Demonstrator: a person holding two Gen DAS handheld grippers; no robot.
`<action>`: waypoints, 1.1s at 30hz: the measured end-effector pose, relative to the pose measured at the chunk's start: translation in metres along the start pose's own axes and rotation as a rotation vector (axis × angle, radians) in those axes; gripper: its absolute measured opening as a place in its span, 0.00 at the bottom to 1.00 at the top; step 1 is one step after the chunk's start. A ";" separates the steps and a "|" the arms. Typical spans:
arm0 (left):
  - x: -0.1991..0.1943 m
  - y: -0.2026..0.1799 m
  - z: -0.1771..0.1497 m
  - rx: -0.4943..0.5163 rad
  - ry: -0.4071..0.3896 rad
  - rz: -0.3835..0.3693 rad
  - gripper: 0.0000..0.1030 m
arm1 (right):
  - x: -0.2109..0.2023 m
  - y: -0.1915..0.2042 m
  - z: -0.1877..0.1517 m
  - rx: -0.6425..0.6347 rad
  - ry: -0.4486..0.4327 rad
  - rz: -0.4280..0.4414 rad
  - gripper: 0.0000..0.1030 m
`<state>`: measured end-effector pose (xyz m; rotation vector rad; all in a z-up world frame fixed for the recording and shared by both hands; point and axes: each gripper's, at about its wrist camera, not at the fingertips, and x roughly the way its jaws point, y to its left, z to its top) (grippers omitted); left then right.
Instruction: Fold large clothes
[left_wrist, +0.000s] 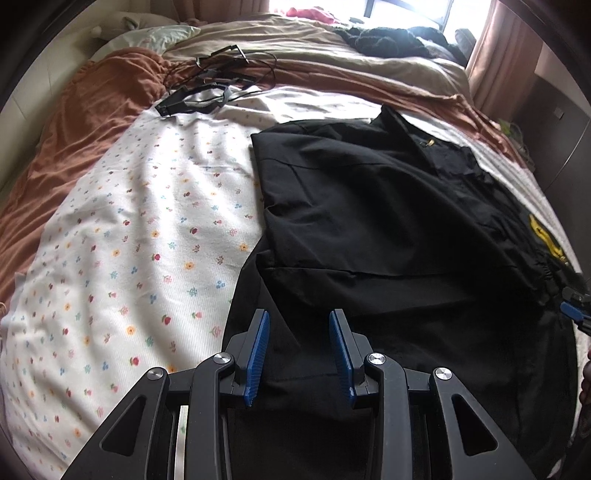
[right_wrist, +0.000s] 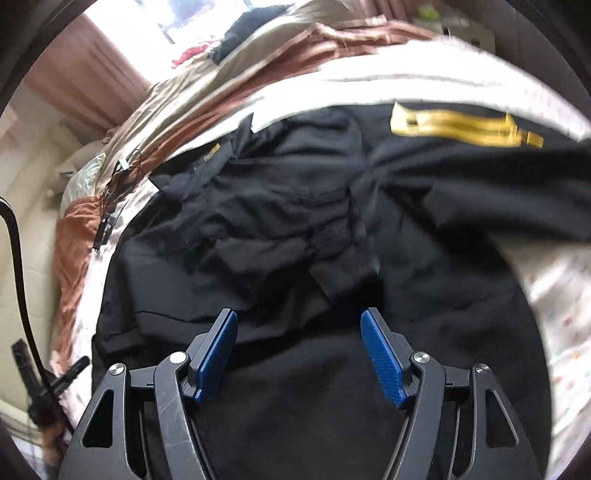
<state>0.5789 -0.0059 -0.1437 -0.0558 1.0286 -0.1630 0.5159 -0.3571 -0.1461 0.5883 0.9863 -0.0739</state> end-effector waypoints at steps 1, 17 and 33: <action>0.004 0.001 0.001 0.005 0.004 0.012 0.35 | 0.008 -0.003 0.000 0.020 0.019 0.012 0.67; 0.035 0.021 0.003 -0.012 0.039 0.101 0.24 | 0.045 -0.016 0.051 0.008 -0.035 -0.073 0.10; 0.012 0.009 0.003 -0.012 0.022 0.054 0.26 | -0.009 -0.021 0.057 -0.039 -0.123 -0.086 0.68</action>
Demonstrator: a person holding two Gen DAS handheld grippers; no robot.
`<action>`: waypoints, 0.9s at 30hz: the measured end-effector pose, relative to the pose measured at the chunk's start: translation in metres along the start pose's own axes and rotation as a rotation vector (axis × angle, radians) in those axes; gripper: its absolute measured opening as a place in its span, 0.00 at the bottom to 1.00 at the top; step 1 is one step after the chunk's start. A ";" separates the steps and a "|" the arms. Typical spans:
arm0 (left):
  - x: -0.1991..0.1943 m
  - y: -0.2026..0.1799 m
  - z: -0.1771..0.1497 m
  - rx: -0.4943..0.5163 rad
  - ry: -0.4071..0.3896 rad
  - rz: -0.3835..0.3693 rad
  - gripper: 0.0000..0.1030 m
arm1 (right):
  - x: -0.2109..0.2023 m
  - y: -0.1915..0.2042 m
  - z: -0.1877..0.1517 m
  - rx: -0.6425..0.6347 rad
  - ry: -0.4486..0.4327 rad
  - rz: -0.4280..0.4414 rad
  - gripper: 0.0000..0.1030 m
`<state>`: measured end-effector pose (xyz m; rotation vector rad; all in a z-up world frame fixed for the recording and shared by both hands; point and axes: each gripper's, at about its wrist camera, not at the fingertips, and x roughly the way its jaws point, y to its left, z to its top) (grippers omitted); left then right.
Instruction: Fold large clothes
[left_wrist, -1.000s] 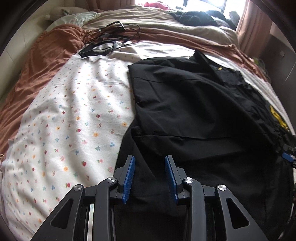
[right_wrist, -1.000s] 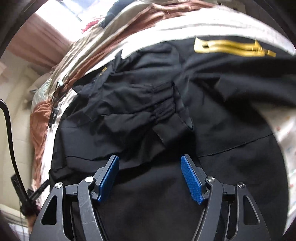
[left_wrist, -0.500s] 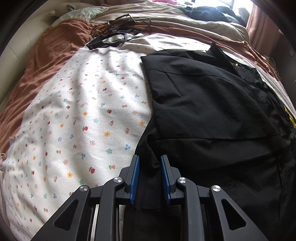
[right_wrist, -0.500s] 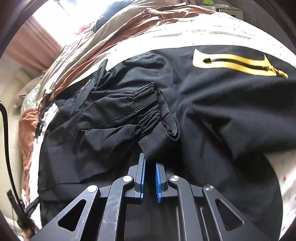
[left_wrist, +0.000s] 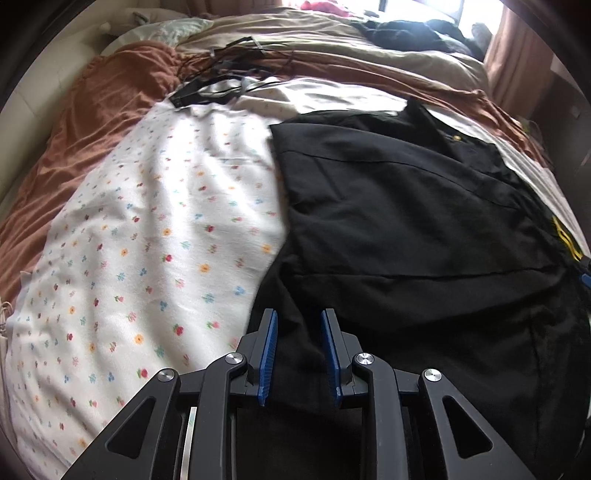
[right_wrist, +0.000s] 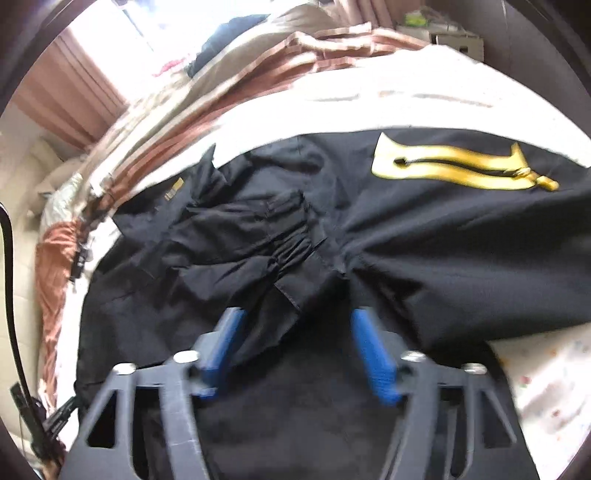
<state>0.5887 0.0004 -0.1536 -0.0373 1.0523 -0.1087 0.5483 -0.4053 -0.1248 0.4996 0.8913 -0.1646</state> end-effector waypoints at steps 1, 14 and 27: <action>-0.003 -0.003 -0.001 0.012 0.005 -0.003 0.29 | -0.007 -0.002 0.001 -0.010 -0.007 -0.001 0.68; -0.069 -0.055 -0.005 0.090 -0.111 -0.038 0.79 | -0.111 -0.115 -0.018 0.078 -0.085 -0.074 0.68; -0.116 -0.116 -0.009 0.136 -0.161 -0.075 0.79 | -0.174 -0.230 -0.039 0.273 -0.160 -0.085 0.68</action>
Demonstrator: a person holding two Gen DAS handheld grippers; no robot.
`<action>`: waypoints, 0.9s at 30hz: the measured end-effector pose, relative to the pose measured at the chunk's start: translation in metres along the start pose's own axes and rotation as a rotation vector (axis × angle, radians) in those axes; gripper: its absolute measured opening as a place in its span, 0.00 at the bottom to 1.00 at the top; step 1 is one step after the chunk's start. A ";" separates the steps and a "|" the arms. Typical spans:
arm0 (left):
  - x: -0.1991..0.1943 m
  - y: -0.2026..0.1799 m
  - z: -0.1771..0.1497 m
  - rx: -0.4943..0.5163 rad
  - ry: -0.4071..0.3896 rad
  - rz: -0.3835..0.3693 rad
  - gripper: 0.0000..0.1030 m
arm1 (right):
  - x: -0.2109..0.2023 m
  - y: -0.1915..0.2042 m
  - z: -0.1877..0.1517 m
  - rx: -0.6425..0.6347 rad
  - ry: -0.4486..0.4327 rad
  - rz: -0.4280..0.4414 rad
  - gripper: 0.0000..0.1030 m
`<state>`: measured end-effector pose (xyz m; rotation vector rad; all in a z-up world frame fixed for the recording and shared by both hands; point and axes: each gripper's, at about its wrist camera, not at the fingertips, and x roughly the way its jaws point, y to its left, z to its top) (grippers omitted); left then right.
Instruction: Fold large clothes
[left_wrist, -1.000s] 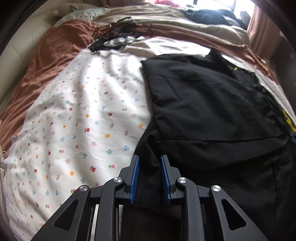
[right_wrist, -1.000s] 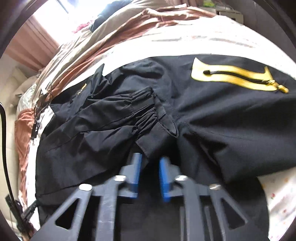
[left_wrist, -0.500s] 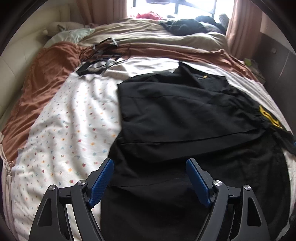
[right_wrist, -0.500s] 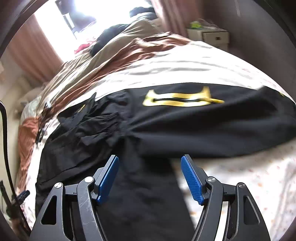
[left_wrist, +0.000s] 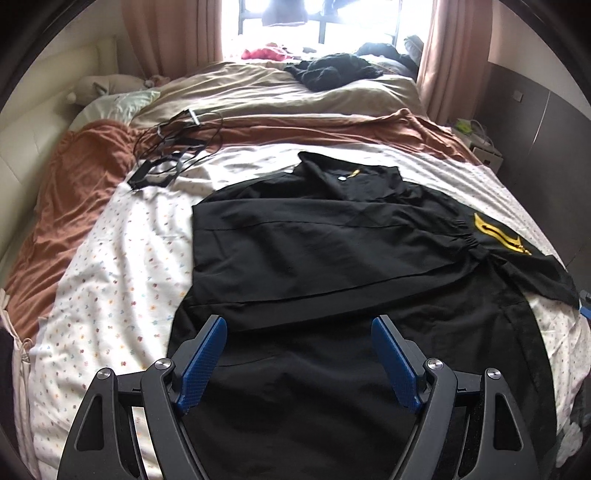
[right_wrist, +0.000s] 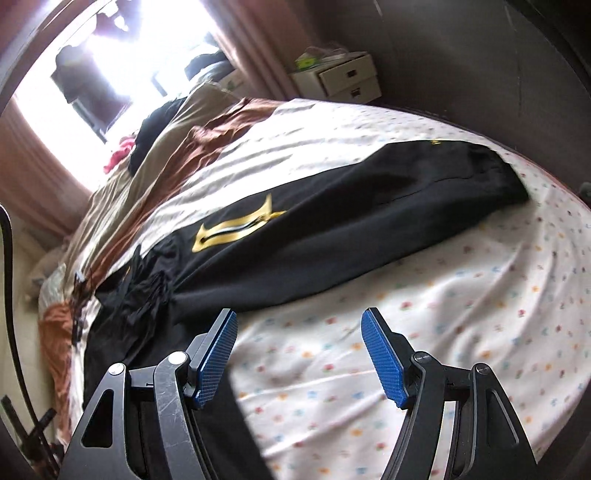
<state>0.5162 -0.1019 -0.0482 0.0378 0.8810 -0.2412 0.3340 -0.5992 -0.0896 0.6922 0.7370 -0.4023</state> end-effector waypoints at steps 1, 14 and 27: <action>-0.001 -0.004 0.000 0.002 0.001 -0.001 0.79 | -0.001 -0.006 0.002 0.009 -0.003 0.000 0.68; 0.004 -0.052 0.006 0.024 0.014 0.004 0.79 | 0.012 -0.079 0.024 0.173 -0.036 0.083 0.54; 0.024 -0.065 0.007 0.022 0.038 0.034 0.79 | 0.074 -0.122 0.036 0.354 -0.007 0.124 0.51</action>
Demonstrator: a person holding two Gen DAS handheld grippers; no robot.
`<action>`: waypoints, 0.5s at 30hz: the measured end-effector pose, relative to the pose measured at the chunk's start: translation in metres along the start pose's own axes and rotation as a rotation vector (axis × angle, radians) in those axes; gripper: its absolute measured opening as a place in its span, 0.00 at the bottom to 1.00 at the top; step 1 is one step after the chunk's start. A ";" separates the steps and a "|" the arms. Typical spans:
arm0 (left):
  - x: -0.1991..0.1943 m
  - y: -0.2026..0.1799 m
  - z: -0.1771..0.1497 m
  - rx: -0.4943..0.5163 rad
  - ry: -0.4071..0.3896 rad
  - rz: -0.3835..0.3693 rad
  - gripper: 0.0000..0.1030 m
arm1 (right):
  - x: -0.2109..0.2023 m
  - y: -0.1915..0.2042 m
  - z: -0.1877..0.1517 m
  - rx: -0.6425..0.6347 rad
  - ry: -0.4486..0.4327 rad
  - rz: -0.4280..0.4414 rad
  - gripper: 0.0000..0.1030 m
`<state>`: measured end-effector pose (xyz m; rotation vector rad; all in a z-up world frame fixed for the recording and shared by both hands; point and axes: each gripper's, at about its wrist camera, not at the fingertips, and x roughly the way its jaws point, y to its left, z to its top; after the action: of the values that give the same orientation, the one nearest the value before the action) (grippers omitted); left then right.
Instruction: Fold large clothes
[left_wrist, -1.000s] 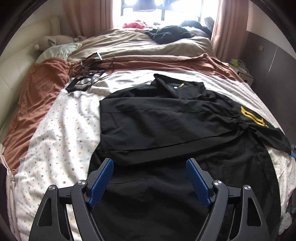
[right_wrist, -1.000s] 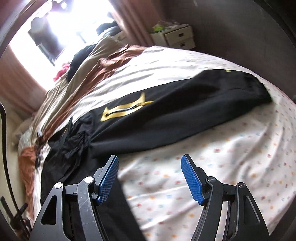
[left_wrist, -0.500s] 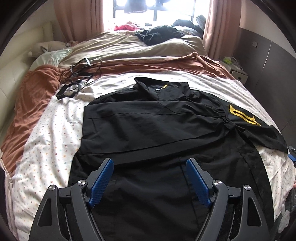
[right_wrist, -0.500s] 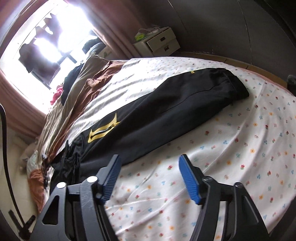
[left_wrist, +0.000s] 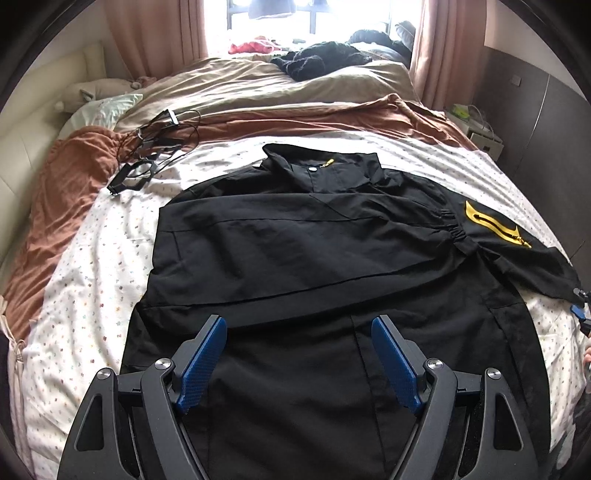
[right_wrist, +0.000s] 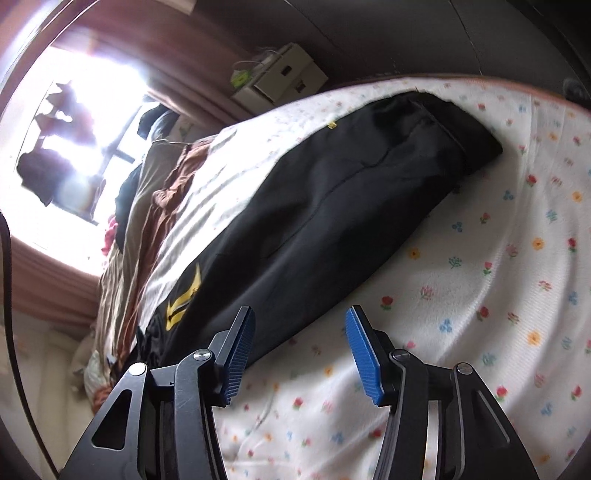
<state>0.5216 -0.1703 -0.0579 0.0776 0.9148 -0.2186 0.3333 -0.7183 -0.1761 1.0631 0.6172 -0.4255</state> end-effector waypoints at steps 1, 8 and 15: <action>0.002 0.001 -0.001 -0.004 0.004 0.003 0.79 | 0.003 -0.002 0.002 0.007 0.001 0.000 0.51; 0.006 0.015 -0.011 -0.038 0.032 0.005 0.79 | 0.004 0.002 0.012 0.038 -0.038 -0.006 0.06; -0.001 0.037 -0.017 -0.075 0.029 -0.004 0.79 | -0.040 0.070 0.022 -0.121 -0.119 0.055 0.04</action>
<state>0.5159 -0.1318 -0.0682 0.0099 0.9512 -0.1869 0.3510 -0.7065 -0.0954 0.9299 0.5007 -0.3956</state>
